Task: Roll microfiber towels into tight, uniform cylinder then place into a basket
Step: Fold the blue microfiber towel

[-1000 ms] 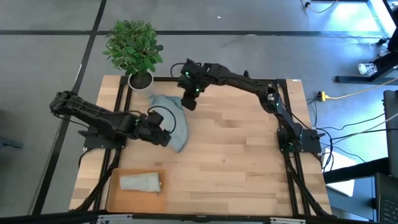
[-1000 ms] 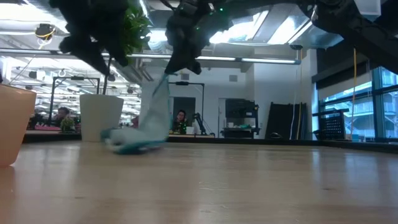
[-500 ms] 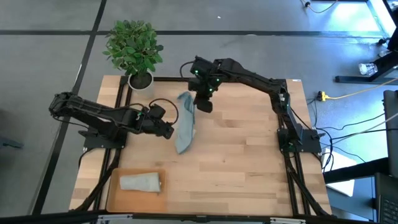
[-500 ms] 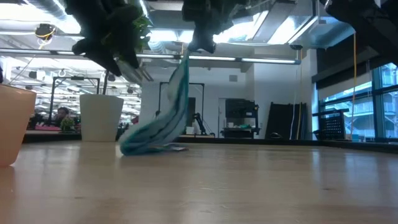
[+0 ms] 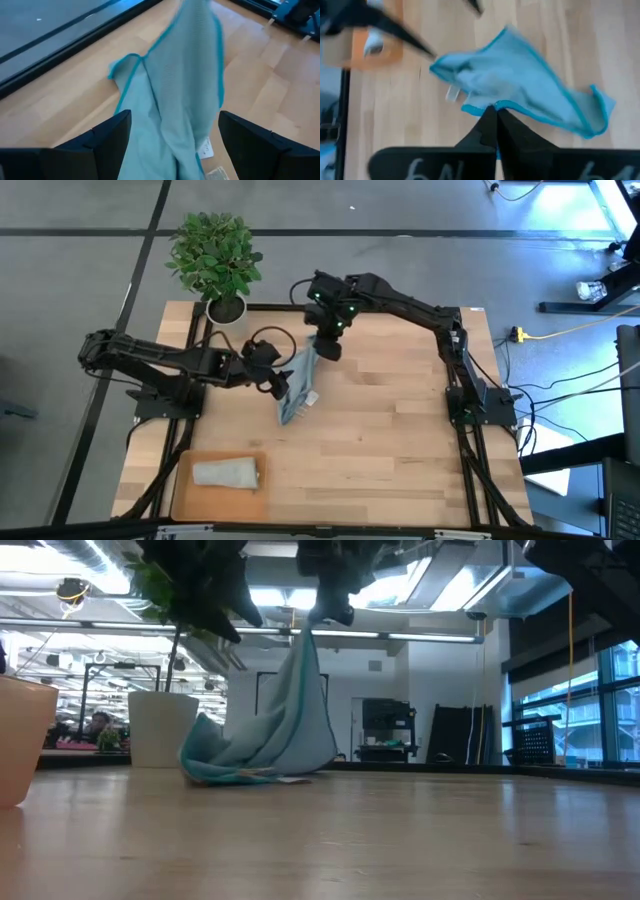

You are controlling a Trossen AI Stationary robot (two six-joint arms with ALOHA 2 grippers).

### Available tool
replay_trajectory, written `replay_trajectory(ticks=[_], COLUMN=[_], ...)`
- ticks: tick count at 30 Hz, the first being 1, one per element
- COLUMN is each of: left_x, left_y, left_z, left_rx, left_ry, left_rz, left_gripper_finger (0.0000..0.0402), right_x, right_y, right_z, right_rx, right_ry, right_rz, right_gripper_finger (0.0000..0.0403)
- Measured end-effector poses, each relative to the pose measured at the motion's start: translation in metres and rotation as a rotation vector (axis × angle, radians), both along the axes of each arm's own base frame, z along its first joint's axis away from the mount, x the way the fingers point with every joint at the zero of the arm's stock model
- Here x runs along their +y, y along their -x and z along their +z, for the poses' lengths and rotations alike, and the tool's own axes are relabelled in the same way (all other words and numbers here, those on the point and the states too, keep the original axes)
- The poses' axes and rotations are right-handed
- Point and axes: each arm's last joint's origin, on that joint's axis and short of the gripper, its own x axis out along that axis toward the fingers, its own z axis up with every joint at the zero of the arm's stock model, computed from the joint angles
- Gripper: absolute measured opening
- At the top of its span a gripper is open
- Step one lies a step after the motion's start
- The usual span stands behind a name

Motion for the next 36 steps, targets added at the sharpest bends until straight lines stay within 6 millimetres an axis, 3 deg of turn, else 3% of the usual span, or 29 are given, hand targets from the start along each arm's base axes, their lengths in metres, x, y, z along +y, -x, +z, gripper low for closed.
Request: replay_trajectory(ticks=[8,14,25,36], left_x=[0.005,0.02,0.061,0.083], left_y=[0.004,0.013,-0.004,-0.017], left_z=[-0.008,-0.03,-0.077,-0.113], left_rx=[0.083,0.253,0.44,0.552], left_ry=[0.072,0.191,0.425,0.411], left_rz=[-0.007,0.189,0.323,0.314], left_gripper_finger=[0.0289,0.0289,0.0289,0.0289], right_x=[0.005,0.005,0.005,0.005], right_y=[0.014,0.014,0.014,0.014], right_z=[-0.006,-0.006,-0.006,-0.006], right_rx=[0.138,0.136,0.133,0.133], right_ry=[-0.011,-0.008,-0.004,-0.004], right_rz=[0.078,0.085,0.091,0.091], right_gripper_finger=[0.0,0.0,0.0,0.0])
